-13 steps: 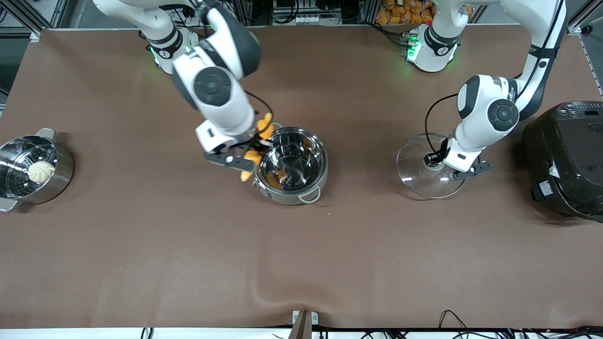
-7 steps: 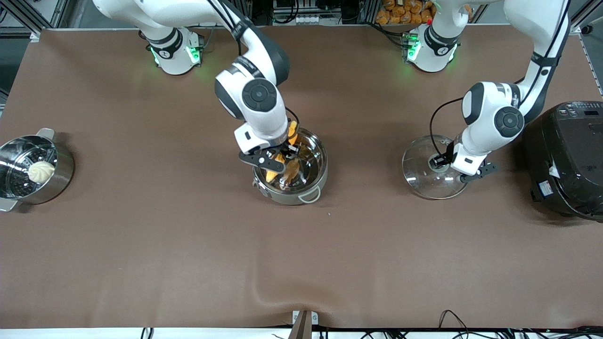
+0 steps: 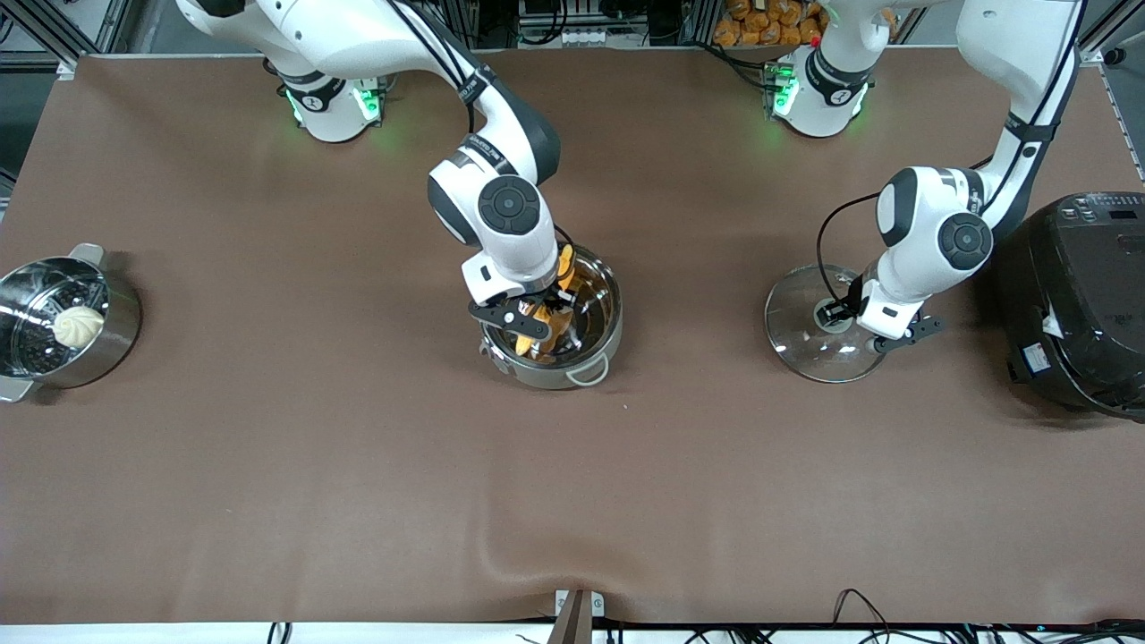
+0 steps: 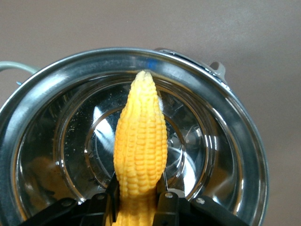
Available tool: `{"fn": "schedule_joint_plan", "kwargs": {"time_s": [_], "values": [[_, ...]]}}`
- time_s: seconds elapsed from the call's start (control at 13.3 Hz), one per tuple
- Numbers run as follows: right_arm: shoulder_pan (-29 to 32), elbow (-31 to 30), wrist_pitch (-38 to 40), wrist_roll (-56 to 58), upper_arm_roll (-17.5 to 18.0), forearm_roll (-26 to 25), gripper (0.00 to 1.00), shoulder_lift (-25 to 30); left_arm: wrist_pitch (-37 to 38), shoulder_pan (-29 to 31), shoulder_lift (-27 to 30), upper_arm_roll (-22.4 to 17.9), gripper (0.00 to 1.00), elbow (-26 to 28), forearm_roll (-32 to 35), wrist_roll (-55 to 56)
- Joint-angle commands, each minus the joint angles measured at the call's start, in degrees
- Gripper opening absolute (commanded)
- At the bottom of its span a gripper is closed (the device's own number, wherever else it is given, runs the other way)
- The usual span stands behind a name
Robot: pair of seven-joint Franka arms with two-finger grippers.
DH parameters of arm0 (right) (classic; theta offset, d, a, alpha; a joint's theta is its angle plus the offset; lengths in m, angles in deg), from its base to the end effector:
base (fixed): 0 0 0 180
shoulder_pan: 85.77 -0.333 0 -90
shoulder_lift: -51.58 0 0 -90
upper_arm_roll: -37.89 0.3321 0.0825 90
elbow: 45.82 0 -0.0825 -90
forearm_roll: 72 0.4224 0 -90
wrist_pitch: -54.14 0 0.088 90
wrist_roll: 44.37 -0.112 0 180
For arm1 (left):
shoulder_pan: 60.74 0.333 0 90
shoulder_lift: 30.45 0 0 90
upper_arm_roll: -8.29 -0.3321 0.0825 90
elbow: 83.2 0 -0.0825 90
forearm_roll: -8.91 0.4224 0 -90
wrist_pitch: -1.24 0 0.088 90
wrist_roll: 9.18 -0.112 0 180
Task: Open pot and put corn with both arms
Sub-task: 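Drop the corn into the pot while the left gripper releases the lid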
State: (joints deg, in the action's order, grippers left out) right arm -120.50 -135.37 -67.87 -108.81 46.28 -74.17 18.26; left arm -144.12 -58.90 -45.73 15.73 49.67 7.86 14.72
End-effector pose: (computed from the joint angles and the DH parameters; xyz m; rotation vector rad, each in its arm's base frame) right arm 0.5493 0.4920 0.2956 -3.0645 0.5819 0.0688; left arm 0.5400 -0.0548 0.2014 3.0650 0.5237 -0.0878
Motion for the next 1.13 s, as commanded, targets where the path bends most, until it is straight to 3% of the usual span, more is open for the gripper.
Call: {"fn": "schedule_joint_plan", "kwargs": {"time_s": [0.0, 0.08, 0.23, 0.38, 0.53, 0.68, 0.83, 1.05], "values": [[-0.69, 1.05, 0.10, -1.75, -0.92, -1.26, 0.66, -0.43, 1.64, 0.71, 5.15, 0.64, 1.00, -0.58, 0.61, -1.49], [-0.42, 1.05, 0.10, -1.75, -0.92, -1.26, 1.00, -0.34, 5.31, 0.71, 7.96, 0.64, 1.00, -1.81, 0.61, -1.22], [0.01, 1.31, 0.19, -1.48, -1.53, -1.17, 1.00, 0.18, 14.61, 0.71, 11.15, 0.47, 1.00, -8.19, 0.61, -1.57], [0.28, 1.92, 0.27, -1.31, -1.71, -1.08, 1.00, 0.71, 25.69, 0.71, 11.51, 0.20, 1.00, -18.38, 0.61, -1.84], [1.24, 2.10, 0.45, -1.31, -1.89, -0.82, 1.00, 1.93, 34.23, 0.71, 11.51, 0.38, 1.00, -25.17, 0.70, -2.89], [3.34, 1.58, 1.59, -1.13, -1.89, 0.14, 1.00, 5.52, 40.13, 0.62, 11.86, 0.64, 1.00, -28.96, 0.70, -3.24], [5.63, 1.40, 7.62, 0.00, -1.80, 1.11, 1.00, 9.83, 44.52, 0.71, 12.12, 0.73, 1.00, -32.39, 0.70, -4.55], [10.54, 1.40, 17.56, 8.77, -1.89, 4.01, 1.00, 17.21, 45.69, 0.27, 15.89, 0.82, 1.00, -33.02, 0.61, -6.14]]}}
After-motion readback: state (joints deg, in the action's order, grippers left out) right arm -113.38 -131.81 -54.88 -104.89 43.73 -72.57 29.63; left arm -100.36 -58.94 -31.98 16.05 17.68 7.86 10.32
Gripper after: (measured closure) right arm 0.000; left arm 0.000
